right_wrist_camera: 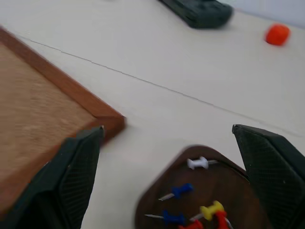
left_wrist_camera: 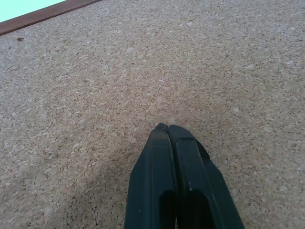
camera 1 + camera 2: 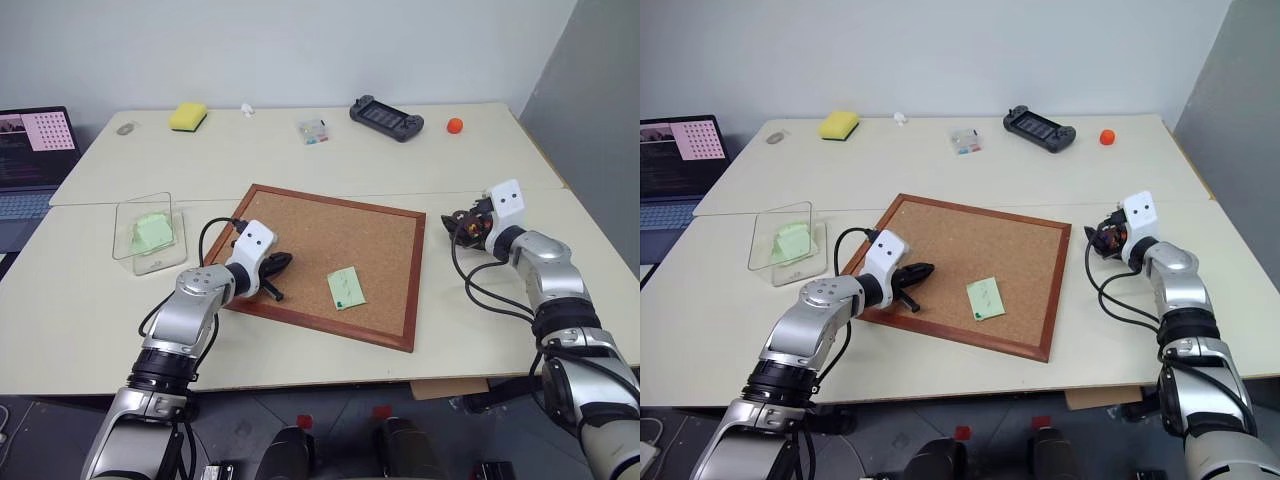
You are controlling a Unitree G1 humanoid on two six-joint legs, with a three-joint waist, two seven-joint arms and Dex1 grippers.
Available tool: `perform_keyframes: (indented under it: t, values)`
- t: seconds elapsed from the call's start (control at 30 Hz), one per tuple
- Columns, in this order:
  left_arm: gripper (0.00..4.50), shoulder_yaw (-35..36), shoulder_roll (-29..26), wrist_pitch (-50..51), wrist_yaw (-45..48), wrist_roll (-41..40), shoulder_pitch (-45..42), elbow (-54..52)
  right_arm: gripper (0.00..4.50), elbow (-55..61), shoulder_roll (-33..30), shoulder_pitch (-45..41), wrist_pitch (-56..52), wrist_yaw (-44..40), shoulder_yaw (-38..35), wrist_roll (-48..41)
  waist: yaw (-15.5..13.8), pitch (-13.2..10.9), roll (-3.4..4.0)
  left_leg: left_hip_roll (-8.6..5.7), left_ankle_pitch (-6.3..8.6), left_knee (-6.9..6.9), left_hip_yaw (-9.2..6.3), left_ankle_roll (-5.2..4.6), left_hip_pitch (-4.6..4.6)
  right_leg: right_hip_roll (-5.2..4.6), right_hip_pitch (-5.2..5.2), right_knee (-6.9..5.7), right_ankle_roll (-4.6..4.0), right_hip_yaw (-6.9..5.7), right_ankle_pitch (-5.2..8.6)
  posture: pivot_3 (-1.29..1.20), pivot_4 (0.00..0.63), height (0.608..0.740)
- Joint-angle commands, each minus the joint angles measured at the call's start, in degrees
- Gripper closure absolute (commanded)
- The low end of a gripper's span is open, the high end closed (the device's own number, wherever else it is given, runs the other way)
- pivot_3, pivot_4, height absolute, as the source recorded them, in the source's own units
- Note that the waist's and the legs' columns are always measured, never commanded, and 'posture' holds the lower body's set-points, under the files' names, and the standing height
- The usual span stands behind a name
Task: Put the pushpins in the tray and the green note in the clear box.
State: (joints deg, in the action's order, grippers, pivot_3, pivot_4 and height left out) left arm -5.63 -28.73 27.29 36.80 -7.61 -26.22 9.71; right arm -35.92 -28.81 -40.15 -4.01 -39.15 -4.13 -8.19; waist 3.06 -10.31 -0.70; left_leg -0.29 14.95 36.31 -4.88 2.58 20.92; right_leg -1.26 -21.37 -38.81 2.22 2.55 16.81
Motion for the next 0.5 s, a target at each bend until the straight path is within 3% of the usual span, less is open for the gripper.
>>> perform_keyframes:
  t: [0.03,0.13,0.27,0.5]
  values:
    - [4.50,-1.47,-0.26,2.46,-0.60,2.29,1.72,4.24,0.04,19.65,-1.83,6.60,-6.11,-12.37,1.64,-8.52,-0.10,0.00,0.00,0.00,0.00,0.00,-0.03,0.00,0.00,0.00,0.01,0.01,0.02,-0.02,0.01,0.00,0.150,0.740]
    - [4.50,-1.69,-0.15,2.39,-0.57,2.31,1.70,4.32,0.04,35.62,-4.33,14.27,-14.20,-20.91,4.54,-16.48,-0.35,-0.01,0.02,0.01,0.00,-0.03,-0.10,0.01,0.02,-0.02,0.00,0.03,0.16,-0.06,0.09,0.00,0.150,0.740]
    - [4.50,-2.10,0.18,2.13,-0.46,2.40,1.20,4.73,0.04,46.61,-5.41,19.80,-18.26,-23.95,9.17,-18.96,-0.60,0.00,0.02,0.02,0.00,-0.06,-0.33,0.02,-0.04,-0.05,0.08,0.14,0.24,-0.06,0.14,0.00,0.150,0.740]
    - [4.50,-2.50,0.17,1.90,-0.20,2.42,0.55,5.06,0.04,42.74,0.27,18.23,-14.74,-23.23,15.83,-14.72,-0.65,-0.05,-0.05,0.01,-0.07,-0.07,-0.44,0.06,-0.02,-0.03,0.05,0.25,0.26,-0.06,0.15,0.00,0.150,0.740]
